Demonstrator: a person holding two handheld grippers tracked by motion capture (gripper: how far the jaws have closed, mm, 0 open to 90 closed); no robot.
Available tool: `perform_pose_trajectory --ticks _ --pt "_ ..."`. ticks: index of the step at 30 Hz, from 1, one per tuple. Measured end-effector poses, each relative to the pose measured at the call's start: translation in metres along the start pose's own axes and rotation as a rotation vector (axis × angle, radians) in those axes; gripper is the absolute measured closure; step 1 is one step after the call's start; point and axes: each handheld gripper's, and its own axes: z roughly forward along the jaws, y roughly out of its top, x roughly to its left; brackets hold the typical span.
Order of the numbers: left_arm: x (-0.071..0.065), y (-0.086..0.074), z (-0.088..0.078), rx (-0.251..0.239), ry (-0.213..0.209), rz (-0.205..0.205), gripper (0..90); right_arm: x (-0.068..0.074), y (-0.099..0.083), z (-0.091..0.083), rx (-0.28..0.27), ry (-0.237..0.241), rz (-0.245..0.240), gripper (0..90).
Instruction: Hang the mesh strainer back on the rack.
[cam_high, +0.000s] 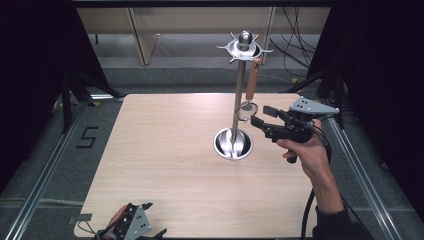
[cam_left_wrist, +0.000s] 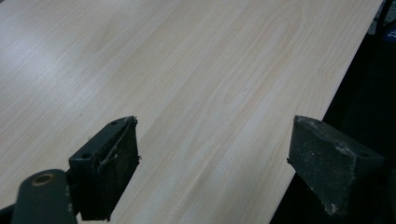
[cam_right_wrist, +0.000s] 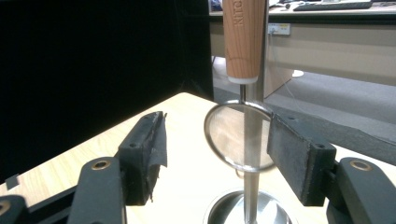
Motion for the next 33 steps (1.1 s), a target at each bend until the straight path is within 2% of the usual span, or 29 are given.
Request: perform_pose_trajectory --ticks 1,6,11,12,14,16,18,19,21,23,24,25,26,27,30,31,33 --pt "0.0 0.0 0.0 -0.004 0.001 -0.008 15.4 0.001 0.0 0.0 0.005 0.006 0.014 37.8" --pt "0.0 -0.001 0.0 -0.009 0.003 -0.012 15.4 0.002 -0.003 0.0 0.018 0.006 0.02 37.7" --pt "0.0 0.0 0.0 -0.006 0.009 -0.001 15.4 0.001 -0.007 0.0 0.017 0.001 0.004 37.4" --pt "0.0 0.0 -0.001 -0.006 0.008 -0.001 15.4 0.002 -0.008 0.0 0.03 0.007 0.03 37.4" --pt "0.0 0.0 -0.001 -0.009 0.005 -0.001 15.4 0.0 -0.01 0.002 0.024 0.007 -0.009 37.3" --pt "0.0 0.0 -0.001 -0.01 0.006 -0.002 15.4 0.003 -0.013 0.004 0.042 0.023 0.013 37.2" --pt "0.0 0.0 -0.001 -0.009 0.009 -0.001 15.4 0.004 -0.014 0.003 0.054 0.015 0.026 37.2" --pt "0.0 0.0 -0.001 -0.011 0.009 -0.003 15.4 0.003 -0.015 0.004 0.041 0.016 -0.001 37.2" --pt "0.001 0.0 -0.002 -0.001 0.01 0.012 15.4 0.004 -0.016 0.005 0.053 0.02 -0.011 37.1" --pt "0.001 0.0 -0.002 -0.005 0.013 0.008 15.4 0.006 -0.017 0.006 0.053 0.033 0.005 37.1" --pt "0.001 0.0 -0.002 -0.002 0.015 0.013 15.4 0.006 -0.018 0.006 0.054 0.022 -0.014 37.0" --pt "0.0 0.0 -0.002 -0.01 0.01 0.003 15.3 0.008 -0.02 0.006 0.072 0.036 0.01 36.8" --pt "0.001 0.0 -0.002 -0.009 0.01 0.002 15.3 0.008 -0.02 0.006 0.072 0.036 0.01 36.8" --pt "0.001 0.0 -0.002 -0.008 0.01 0.004 15.3 0.006 -0.021 0.007 0.076 0.028 -0.014 36.7" --pt "0.001 0.0 -0.002 -0.007 0.008 0.004 15.3 0.008 -0.024 0.009 0.078 0.026 -0.004 36.3" --pt "0.0 0.0 -0.002 -0.011 0.01 0.002 15.3 0.007 -0.025 0.009 0.097 0.032 -0.01 36.1" --pt "0.001 0.0 -0.002 -0.006 0.009 0.009 15.3 0.007 -0.027 0.01 0.1 0.025 -0.015 35.7"
